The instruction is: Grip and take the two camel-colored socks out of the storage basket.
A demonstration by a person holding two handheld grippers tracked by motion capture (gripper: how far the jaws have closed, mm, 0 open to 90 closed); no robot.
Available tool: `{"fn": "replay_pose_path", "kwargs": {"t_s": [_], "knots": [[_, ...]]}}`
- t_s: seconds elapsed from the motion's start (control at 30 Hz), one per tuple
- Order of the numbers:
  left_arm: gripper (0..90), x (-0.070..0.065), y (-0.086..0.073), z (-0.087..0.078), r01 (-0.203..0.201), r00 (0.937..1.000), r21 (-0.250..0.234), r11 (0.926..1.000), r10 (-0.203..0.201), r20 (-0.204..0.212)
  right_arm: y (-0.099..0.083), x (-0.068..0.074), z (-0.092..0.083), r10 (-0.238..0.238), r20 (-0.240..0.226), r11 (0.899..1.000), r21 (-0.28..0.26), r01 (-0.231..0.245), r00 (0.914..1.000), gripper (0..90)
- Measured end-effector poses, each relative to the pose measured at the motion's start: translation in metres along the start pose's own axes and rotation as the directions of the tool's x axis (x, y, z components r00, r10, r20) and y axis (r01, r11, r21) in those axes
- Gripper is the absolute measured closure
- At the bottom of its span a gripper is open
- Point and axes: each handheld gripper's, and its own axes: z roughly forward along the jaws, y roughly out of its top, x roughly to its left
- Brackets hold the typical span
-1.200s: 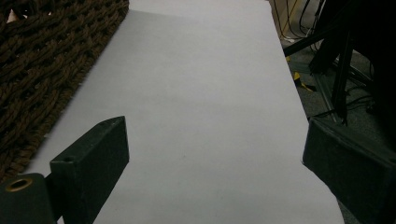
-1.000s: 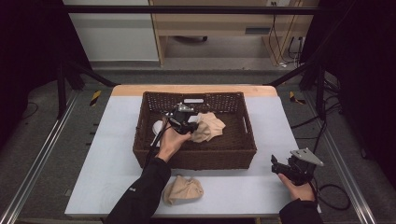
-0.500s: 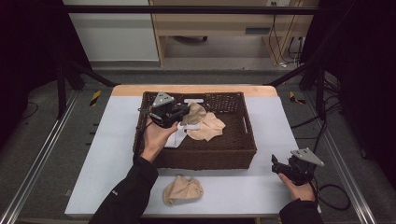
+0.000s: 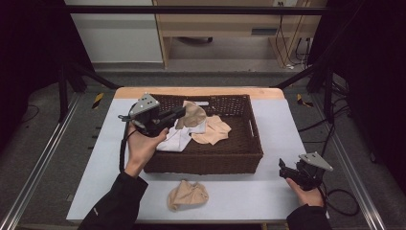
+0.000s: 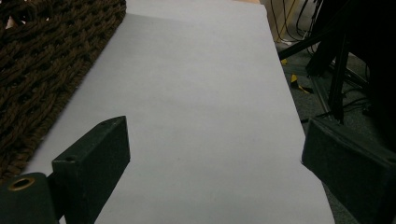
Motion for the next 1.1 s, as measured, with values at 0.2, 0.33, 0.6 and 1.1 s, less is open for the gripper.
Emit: {"fn": "replay_pose_path", "kwargs": {"t_s": [0.2, 0.33, 0.6, 1.1], "knots": [[85.8, -0.01, 0.003, -0.023, -0.011, 0.9995, -0.037, 0.9993, 0.012, 0.03, 0.0, 0.0, -0.001, 0.003, 0.003, 1.0, -0.003, -0.003, 1.0, 8.1], [85.8, -0.015, 0.003, -0.041, -0.017, 0.999, -0.055, 0.9983, 0.019, 0.039, 0.0, 0.0, -0.001, 0.003, 0.002, 1.0, 0.002, -0.003, 1.0, 8.2], [85.8, -0.021, -0.009, -0.077, -0.033, 0.9954, -0.097, 0.9947, 0.041, 0.087, 0.0, 0.001, -0.002, 0.003, 0.004, 1.0, -0.003, -0.003, 1.0, 8.2], [85.8, -0.029, -0.048, -0.112, -0.051, 0.9908, -0.097, 0.994, 0.063, 0.12, 0.0, 0.002, -0.003, -0.001, 0.003, 1.0, -0.002, 0.001, 1.0, 8.4]]}}
